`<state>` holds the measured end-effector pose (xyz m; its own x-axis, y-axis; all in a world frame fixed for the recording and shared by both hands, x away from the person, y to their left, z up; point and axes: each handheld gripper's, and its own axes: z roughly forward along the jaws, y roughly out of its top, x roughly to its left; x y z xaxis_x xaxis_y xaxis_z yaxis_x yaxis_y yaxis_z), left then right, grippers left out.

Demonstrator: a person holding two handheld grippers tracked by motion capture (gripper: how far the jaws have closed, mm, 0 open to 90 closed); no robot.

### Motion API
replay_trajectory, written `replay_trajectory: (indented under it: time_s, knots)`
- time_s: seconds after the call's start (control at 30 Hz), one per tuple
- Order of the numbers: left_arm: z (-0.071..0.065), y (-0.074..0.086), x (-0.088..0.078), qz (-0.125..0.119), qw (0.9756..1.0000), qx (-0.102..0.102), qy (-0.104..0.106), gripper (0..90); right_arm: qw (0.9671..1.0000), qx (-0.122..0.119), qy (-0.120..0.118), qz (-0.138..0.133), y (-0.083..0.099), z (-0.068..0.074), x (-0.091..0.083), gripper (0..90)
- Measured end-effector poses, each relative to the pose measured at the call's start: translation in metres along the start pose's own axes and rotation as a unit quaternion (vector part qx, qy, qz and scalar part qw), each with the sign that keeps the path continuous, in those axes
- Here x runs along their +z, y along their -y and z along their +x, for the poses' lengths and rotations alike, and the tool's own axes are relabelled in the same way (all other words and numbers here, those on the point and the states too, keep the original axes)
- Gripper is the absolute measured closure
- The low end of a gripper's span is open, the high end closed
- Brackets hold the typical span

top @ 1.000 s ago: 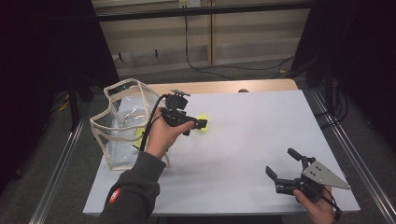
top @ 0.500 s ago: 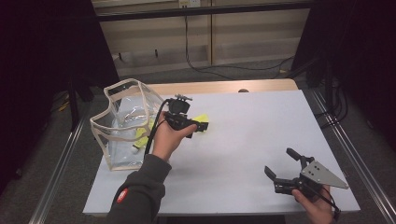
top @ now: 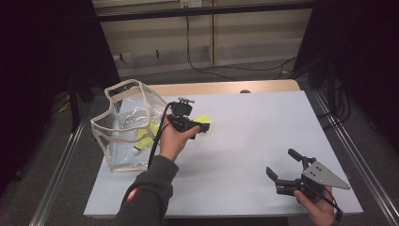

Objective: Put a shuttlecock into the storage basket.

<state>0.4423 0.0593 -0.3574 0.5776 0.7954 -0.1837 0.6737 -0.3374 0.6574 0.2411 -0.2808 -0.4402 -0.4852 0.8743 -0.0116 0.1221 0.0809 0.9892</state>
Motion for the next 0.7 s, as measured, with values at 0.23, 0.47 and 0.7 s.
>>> replay_trajectory:
  time_s: [0.23,0.47,0.7]
  knots:
    - [0.003,0.002,0.009,-0.001,0.9999,-0.006,-0.009,11.4,1.0,0.0,-0.003,0.0,0.0,0.001,0.002,2.8]
    - [0.002,0.004,0.021,-0.001,0.9998,-0.003,-0.019,11.4,1.0,0.0,-0.001,-0.001,0.0,-0.001,0.001,2.8]
    - [0.008,0.004,0.032,-0.003,0.9983,-0.005,-0.057,11.8,1.0,0.003,0.001,-0.001,0.001,-0.002,0.0,2.8]
